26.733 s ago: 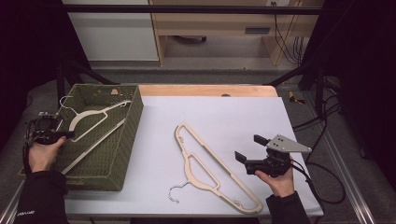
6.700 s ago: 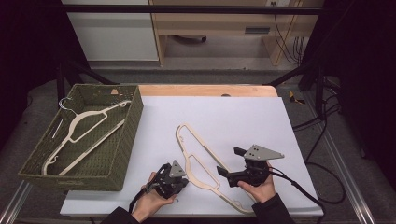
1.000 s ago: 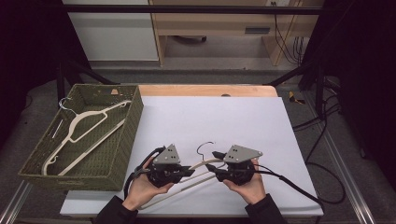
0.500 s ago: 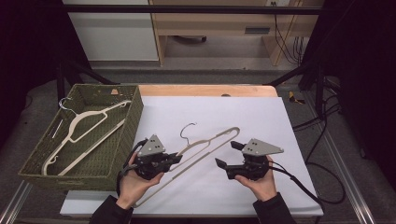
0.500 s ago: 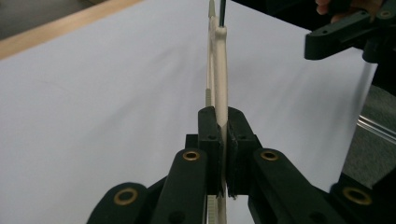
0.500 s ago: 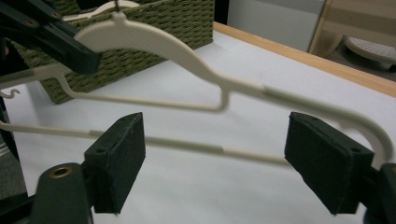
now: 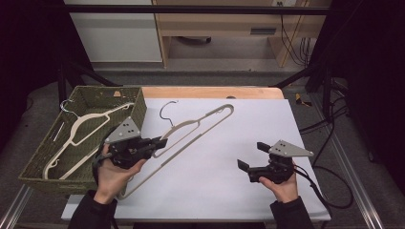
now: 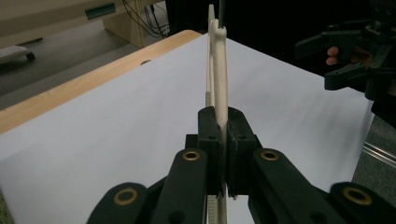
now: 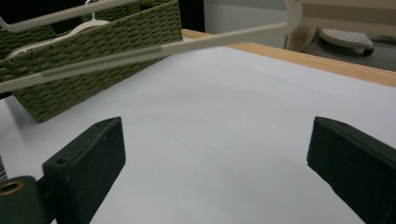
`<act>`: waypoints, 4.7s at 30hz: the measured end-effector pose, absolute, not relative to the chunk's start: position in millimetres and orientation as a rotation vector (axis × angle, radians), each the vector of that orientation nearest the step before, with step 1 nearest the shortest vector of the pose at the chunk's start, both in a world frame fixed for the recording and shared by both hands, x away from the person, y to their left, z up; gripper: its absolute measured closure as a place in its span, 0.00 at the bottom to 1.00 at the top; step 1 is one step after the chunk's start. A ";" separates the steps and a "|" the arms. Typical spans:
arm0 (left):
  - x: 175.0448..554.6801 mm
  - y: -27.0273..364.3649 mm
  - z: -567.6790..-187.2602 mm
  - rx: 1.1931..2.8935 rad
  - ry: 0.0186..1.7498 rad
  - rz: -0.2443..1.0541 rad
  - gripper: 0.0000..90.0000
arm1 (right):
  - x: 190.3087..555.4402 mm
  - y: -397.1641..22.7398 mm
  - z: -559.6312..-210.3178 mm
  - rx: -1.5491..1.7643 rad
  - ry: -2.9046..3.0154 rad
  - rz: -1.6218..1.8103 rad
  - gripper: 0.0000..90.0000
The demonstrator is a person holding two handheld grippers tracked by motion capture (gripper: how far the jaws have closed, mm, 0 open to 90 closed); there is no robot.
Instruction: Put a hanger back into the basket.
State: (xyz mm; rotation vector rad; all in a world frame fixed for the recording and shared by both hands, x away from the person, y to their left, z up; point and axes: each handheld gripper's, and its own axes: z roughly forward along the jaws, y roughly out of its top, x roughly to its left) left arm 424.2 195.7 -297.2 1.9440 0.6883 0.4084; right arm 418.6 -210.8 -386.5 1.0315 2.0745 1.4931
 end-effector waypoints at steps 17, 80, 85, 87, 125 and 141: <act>453.3 261.1 -247.6 1.931 0.730 0.528 0.96 | 416.6 -230.6 -382.8 1.082 1.991 1.535 0.04; 504.3 437.3 -313.1 1.946 1.081 0.541 0.96 | 418.4 -231.2 -384.8 1.092 2.004 1.517 0.04; 509.2 431.8 -326.5 1.959 1.114 0.495 0.96 | 418.9 -230.5 -385.5 1.090 2.005 1.516 0.03; 509.8 430.2 -333.7 1.962 1.129 0.482 0.96 | 418.8 -230.5 -385.4 1.091 2.005 1.515 0.03; 514.7 453.0 -389.8 1.888 1.647 0.612 0.73 | 419.2 -229.0 -386.3 1.092 2.011 1.510 0.04; 459.1 417.0 -349.0 1.736 1.278 0.666 0.49 | 416.8 -233.3 -383.0 1.073 1.991 1.520 0.03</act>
